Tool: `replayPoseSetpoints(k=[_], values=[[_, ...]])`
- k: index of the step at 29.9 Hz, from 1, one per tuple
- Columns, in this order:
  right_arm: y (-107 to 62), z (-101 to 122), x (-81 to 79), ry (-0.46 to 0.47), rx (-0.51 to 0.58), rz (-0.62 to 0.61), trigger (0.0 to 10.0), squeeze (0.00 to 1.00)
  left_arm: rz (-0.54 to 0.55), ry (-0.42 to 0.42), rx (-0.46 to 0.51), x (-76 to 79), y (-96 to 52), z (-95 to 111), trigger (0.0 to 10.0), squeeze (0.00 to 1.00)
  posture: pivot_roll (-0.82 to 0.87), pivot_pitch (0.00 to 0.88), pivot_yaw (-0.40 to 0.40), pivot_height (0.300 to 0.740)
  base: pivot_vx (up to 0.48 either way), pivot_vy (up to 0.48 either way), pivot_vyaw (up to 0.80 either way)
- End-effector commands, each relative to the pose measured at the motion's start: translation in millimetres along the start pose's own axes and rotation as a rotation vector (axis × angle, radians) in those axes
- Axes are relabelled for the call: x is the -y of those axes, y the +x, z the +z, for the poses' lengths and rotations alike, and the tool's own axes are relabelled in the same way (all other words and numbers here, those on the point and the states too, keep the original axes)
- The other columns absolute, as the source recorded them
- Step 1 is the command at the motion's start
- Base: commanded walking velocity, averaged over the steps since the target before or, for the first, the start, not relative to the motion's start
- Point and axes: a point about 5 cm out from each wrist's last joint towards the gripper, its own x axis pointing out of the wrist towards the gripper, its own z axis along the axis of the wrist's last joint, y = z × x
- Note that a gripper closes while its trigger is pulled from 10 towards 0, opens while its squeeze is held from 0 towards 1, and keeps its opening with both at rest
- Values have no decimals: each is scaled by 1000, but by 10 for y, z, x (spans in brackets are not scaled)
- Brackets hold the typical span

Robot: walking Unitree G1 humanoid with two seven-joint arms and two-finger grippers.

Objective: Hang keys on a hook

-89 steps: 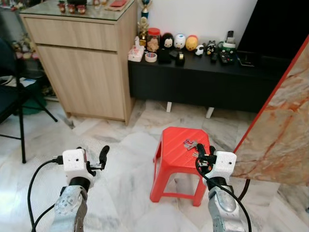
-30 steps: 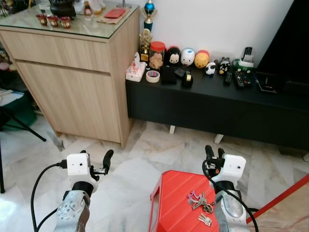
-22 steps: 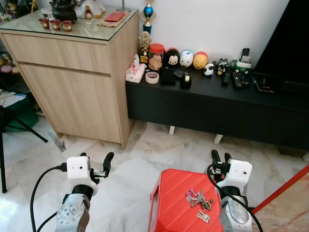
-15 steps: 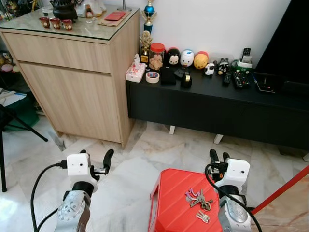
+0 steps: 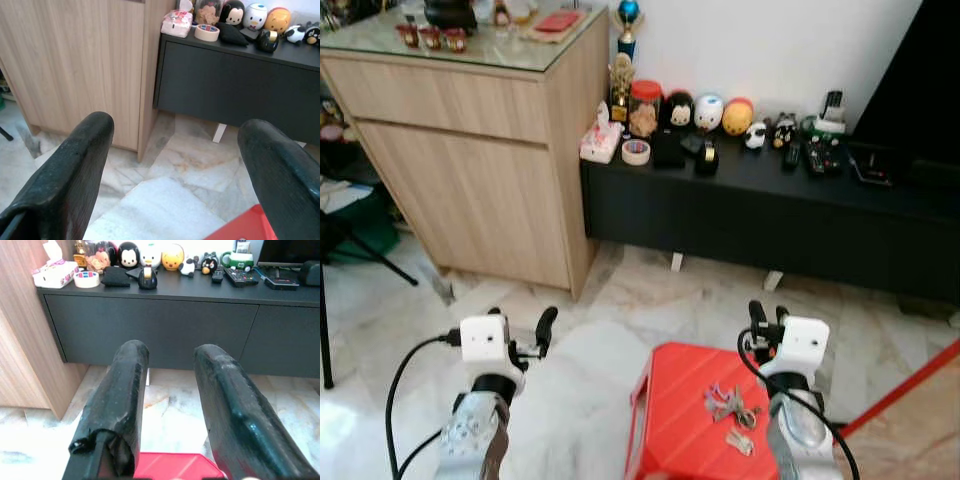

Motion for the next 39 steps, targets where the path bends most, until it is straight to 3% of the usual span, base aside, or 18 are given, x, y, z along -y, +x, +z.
replayPoseSetpoints(k=[1,39], values=[[-15,-23,7,1,-8,-2,10000,0,-11,12,0,36,1,8,10000,0,75,54,-70,670,0,0,0],[25,-69,-6,6,-53,23,10000,0,-24,18,-14,81,33,-3,10000,0,75,64,-66,647,0,0,0]])
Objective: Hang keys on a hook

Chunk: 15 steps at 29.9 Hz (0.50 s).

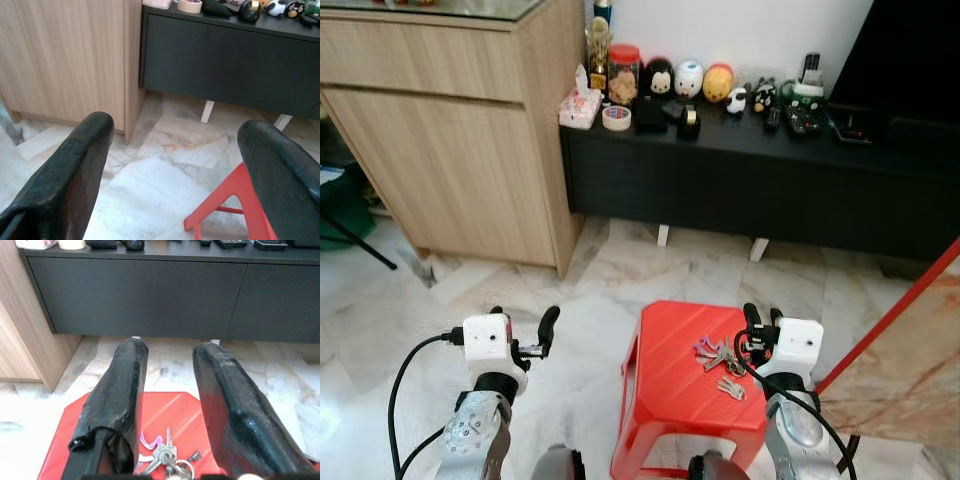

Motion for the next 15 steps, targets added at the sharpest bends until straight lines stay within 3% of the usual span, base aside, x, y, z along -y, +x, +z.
replayPoseSetpoints(k=[1,11,15], values=[[19,-22,25,-1,-32,-4,10000,0,-14,13,-14,57,20,-12,10000,0,68,65,-67,642,0,0,0],[15,-30,2,8,-26,12,10000,0,-18,13,-15,68,26,-12,10000,0,71,65,-67,622,0,0,0],[34,-113,3,10,-97,2,10000,0,-21,15,-16,73,30,-13,10000,0,74,66,-65,622,0,0,0]])
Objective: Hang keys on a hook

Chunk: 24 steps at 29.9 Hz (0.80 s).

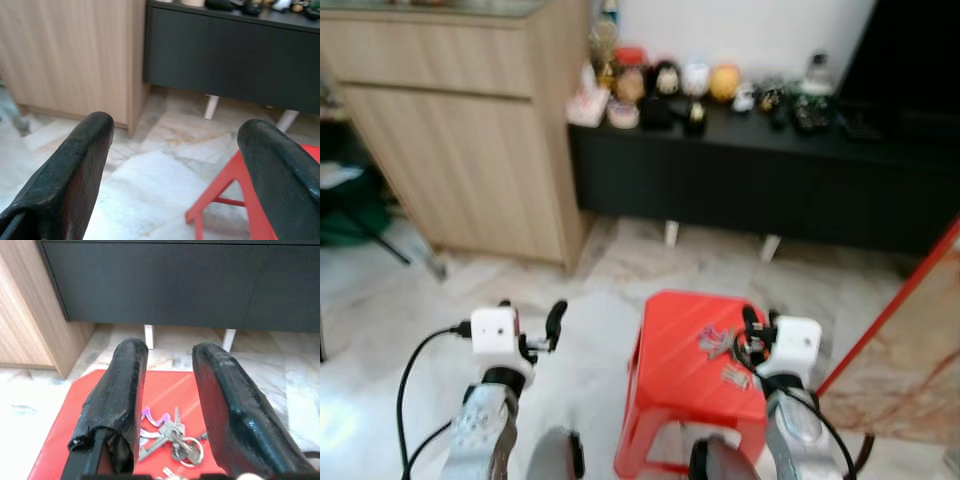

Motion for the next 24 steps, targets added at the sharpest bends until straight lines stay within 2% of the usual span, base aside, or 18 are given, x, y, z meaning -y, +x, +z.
replayPoseSetpoints(k=[1,7,14,20,21,22,24], values=[[-2,-52,38,8,-38,-20,10000,0,-11,23,3,23,37,33,10000,0,74,66,-65,622,0,0,0],[46,-48,71,61,-56,-46,10000,0,-12,25,0,21,39,31,10000,0,72,68,-63,622,0,0,0],[73,-181,105,116,-161,-76,10000,0,-19,29,-4,34,50,28,10000,0,72,68,-60,622,0,0,0],[40,-301,146,160,-241,-116,10000,0,-20,31,-6,33,46,27,10000,0,77,72,-58,622,0,0,0],[14,-369,180,163,-285,-146,10000,0,-20,32,-8,33,46,23,10000,0,75,72,-57,622,0,0,0],[-5,-412,205,224,-304,-173,10000,8,-21,33,-10,34,46,20,10000,0,75,72,-57,622,0,0,0],[-16,-445,222,249,-319,-186,10000,8,-22,33,-11,35,47,19,10000,0,75,72,-57,622,0,0,0]])
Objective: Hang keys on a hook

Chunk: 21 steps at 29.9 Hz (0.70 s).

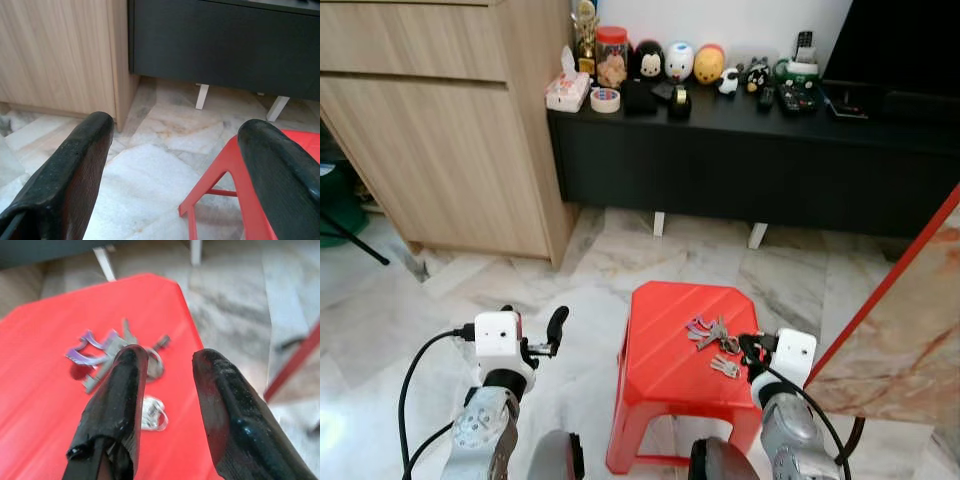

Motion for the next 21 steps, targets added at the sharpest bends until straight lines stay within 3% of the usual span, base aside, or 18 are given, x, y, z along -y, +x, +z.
replayPoseSetpoints(k=[1,13,14,15,16,21], values=[[7,-35,50,43,-27,-27,10000,1000,-8,24,-9,18,-1,-7,10000,0,75,72,-57,622,0,0,0],[107,-12,9,7,-66,0,10000,1000,-12,23,-2,46,61,14,10000,0,93,86,-57,622,0,0,0],[122,30,-34,-23,-39,27,10000,176,-13,21,5,58,87,22,10000,0,93,87,-59,622,0,0,0],[122,30,-34,-23,-39,27,10000,176,-13,21,5,58,87,22,10000,0,93,87,-59,622,0,0,0],[129,47,-77,-42,-28,53,10000,0,-13,20,9,67,113,31,10000,0,88,93,-61,622,0,0,0],[127,10,-81,-65,-43,62,10000,0,-20,16,19,112,152,55,10000,0,86,114,-66,622,0,0,0]])
